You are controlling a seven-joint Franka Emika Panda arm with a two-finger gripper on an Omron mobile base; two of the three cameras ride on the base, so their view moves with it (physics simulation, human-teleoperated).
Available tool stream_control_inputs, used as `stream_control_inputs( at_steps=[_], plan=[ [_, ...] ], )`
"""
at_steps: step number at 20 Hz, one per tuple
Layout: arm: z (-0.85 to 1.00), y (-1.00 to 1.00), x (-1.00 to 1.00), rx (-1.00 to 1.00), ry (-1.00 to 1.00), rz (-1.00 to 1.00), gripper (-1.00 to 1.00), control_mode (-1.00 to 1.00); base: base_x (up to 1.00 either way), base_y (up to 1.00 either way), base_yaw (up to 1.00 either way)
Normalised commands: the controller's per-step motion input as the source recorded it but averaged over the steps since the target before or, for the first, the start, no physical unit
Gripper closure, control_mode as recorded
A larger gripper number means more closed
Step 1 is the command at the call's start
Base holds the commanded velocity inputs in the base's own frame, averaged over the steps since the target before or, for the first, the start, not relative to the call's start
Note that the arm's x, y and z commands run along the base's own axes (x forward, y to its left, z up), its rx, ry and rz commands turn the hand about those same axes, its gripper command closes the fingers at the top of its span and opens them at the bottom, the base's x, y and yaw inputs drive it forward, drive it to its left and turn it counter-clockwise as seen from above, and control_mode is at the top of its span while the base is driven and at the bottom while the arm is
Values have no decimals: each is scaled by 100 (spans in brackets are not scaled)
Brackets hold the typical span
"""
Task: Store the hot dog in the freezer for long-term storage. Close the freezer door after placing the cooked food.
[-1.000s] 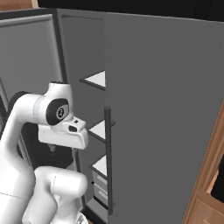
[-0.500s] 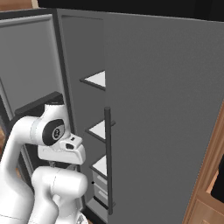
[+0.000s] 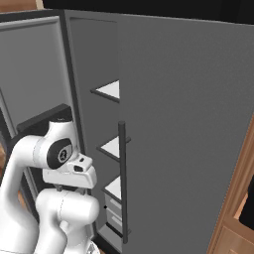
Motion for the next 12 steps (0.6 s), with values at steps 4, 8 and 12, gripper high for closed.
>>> stream_control_inputs(
  at_steps=[4,8,12],
  plan=[
    [0,0,-17,0,0,0,-100,-100,0,0,0],
    [0,0,-16,0,0,0,-100,100,-22,0,-1],
    [0,0,0,0,0,0,-100,100,-57,4,-10]
  ],
)
